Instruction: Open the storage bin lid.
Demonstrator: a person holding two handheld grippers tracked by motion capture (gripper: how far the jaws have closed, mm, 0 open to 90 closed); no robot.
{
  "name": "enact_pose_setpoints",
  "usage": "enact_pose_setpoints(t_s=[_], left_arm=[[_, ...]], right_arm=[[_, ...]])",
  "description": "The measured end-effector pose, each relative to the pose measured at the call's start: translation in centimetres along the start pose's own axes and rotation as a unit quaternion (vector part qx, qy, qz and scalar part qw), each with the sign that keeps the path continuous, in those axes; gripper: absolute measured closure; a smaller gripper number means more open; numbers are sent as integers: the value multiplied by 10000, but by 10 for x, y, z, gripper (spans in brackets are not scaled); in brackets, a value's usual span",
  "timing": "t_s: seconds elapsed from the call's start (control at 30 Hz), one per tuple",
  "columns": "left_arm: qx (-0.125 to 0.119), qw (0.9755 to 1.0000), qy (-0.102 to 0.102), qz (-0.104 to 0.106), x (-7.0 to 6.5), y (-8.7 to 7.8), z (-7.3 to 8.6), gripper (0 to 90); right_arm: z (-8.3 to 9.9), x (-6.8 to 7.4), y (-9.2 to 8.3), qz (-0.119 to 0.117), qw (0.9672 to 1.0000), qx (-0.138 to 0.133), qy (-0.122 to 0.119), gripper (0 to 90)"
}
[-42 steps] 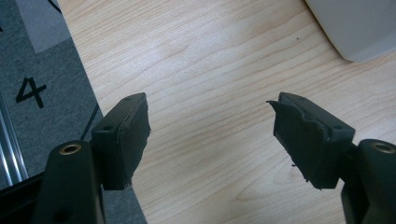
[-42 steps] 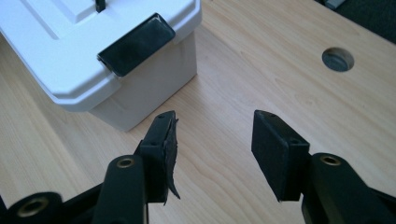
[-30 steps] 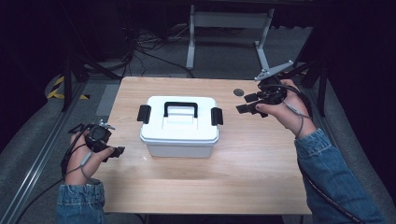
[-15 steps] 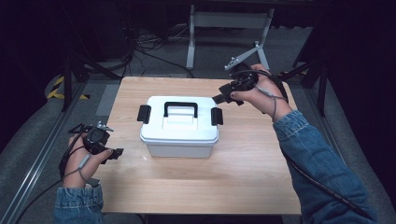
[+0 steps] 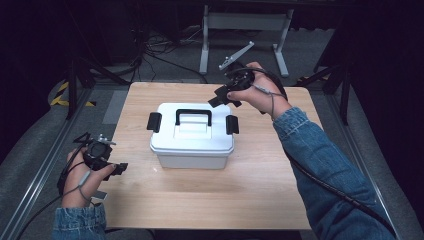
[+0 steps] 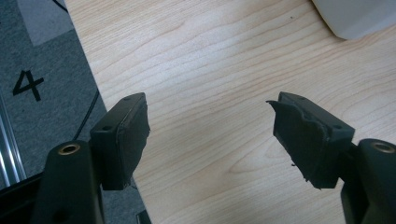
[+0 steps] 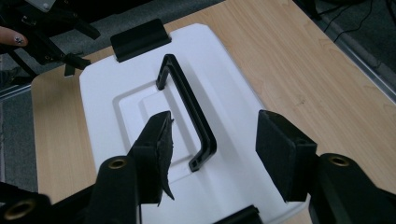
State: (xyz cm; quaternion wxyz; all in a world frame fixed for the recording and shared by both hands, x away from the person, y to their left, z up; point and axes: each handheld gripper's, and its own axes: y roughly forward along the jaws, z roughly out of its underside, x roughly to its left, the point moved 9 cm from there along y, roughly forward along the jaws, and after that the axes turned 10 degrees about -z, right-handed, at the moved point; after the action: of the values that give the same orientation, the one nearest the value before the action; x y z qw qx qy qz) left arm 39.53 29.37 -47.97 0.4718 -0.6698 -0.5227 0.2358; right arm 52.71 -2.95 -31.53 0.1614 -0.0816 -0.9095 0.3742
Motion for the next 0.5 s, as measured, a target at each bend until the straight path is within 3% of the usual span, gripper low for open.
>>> enact_pose_setpoints(t_s=[0.1,0.5], left_arm=[[-10,10000,-11,-8,1,0,0,276],[12,10000,9,42,-1,3,-3,274]], right_arm=[[-2,1,8,8,9999,147,47,458],[-13,3,45,-151,9981,573,-143,476]])
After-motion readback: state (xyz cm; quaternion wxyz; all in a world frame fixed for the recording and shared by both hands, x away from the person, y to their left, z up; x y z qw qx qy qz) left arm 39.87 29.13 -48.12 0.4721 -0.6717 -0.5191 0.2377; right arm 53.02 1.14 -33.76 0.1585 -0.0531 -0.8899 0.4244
